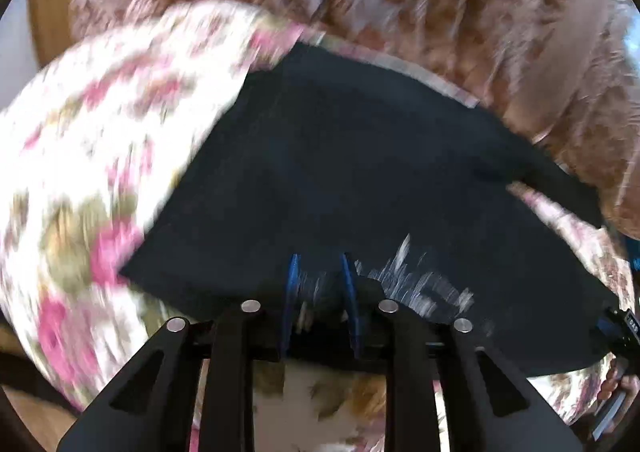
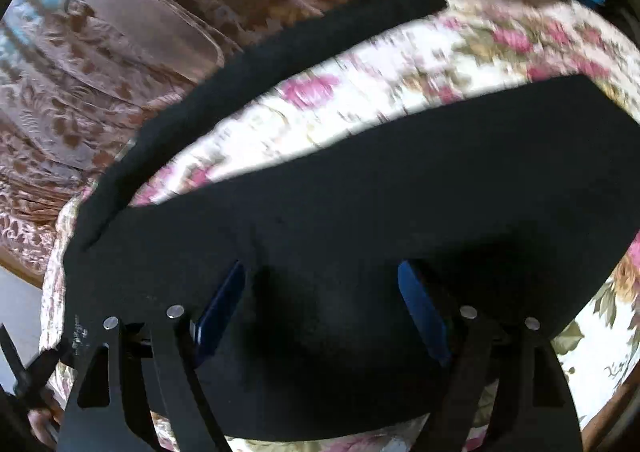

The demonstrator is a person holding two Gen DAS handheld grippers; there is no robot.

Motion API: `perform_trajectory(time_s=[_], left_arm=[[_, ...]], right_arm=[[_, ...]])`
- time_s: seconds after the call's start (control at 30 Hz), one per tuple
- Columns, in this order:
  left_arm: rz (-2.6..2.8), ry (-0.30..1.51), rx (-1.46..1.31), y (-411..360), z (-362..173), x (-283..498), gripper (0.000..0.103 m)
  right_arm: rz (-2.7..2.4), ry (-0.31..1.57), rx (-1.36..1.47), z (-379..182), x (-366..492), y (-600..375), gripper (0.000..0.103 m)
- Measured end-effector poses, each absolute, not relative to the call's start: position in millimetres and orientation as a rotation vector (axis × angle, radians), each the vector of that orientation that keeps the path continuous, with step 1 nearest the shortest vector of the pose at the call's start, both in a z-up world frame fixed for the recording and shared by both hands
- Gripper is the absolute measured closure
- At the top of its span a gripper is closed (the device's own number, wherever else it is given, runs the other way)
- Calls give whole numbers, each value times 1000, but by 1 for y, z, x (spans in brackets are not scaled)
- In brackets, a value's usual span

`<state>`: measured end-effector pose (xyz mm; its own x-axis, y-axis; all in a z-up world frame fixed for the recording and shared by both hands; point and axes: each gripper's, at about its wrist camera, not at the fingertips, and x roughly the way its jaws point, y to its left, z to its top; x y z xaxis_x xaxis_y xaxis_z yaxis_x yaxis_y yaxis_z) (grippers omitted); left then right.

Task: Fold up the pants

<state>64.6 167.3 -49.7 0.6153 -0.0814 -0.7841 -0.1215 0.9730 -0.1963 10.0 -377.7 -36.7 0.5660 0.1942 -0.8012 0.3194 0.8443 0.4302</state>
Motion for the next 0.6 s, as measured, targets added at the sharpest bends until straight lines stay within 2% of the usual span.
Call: perform_trajectory(time_s=[0.03,0.07,0.3,0.4,0.6], left_arm=[[2,891,-234,165,-41,75,48],[-23,881,-250,167,-36,85,39],[-111,944,-406,185,-23,213,39],[-91,1002,-466,197,-32,274,36],[-10,1050,-464,214,-49,349,36]], right_arm=[[-67,967,590,-34,9,-375,19],[-34,948,583,-30,14,-368,19],[76,960,480,-37,37,-311,17],[85,994,449,-50,50,-299,14],[77,1041,445,-72,60,-295,11]])
